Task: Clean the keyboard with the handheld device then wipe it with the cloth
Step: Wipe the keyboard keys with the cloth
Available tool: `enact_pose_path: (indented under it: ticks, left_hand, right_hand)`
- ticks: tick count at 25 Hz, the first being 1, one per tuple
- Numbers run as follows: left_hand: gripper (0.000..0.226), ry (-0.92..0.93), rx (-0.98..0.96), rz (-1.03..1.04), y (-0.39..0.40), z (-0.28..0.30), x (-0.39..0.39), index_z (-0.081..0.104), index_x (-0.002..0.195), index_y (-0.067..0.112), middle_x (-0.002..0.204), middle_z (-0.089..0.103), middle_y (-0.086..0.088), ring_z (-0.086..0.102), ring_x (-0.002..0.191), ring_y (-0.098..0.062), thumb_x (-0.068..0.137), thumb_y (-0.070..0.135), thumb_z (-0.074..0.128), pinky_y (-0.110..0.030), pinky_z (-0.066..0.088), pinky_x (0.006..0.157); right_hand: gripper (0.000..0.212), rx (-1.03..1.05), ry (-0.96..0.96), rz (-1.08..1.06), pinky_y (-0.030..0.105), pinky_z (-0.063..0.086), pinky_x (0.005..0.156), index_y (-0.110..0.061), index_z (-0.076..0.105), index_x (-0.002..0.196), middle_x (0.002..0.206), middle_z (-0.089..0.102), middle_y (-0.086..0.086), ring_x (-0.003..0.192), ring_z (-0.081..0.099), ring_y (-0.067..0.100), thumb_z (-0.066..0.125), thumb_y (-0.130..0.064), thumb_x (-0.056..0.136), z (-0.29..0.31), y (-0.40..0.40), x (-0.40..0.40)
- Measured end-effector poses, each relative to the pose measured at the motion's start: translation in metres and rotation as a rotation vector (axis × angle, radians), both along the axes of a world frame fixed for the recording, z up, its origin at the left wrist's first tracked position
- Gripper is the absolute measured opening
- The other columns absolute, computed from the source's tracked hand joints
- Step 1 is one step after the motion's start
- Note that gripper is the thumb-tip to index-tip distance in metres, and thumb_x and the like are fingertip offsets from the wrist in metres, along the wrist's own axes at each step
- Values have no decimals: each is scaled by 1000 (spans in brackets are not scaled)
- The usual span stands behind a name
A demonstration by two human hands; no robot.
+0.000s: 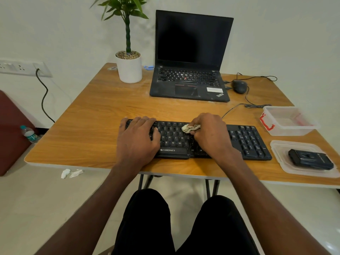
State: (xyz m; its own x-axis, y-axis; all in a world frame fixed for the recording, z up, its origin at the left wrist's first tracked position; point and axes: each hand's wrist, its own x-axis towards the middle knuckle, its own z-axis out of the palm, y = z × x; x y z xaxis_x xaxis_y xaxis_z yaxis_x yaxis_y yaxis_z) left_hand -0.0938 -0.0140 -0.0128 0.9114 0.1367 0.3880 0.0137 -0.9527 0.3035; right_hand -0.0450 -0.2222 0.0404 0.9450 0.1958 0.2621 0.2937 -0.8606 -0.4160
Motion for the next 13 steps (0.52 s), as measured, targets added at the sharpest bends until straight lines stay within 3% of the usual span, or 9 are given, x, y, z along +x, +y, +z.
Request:
enact_pose_path:
  ticks: [2,5,9,13]
  left_hand:
    - [53,3,-4,3,0,0,0,63,141,25,142,66,6,53,138,-14,101,45,36,-52,16,129]
    - [52,-6,-3,5,0,-1,-1,64,140,26,142,66,6,53,139,-14,101,45,36,-52,16,128]
    - [50,-16,-4,6,-1,0,-1,65,138,25,140,67,6,55,136,-15,101,45,37,-51,16,128]
    - [50,-18,-6,2,-1,0,-1,65,139,25,140,67,5,55,136,-15,101,44,38,-51,15,128]
  right_hand:
    - [19,-57,-44,-39,32,55,71,-20,82,103,97,75,0,87,68,20,75,-10,88,1,2,2]
    - [24,-21,34,111,36,58,79,-22,81,105,104,74,-2,91,67,18,76,-9,86,-2,11,-11]
    - [16,-126,-62,-145,34,54,65,-15,80,98,91,74,7,81,66,25,72,-6,88,6,-13,6]
    - [27,-63,-8,132,32,54,81,-20,79,111,107,72,-2,95,65,18,74,-7,88,4,4,3]
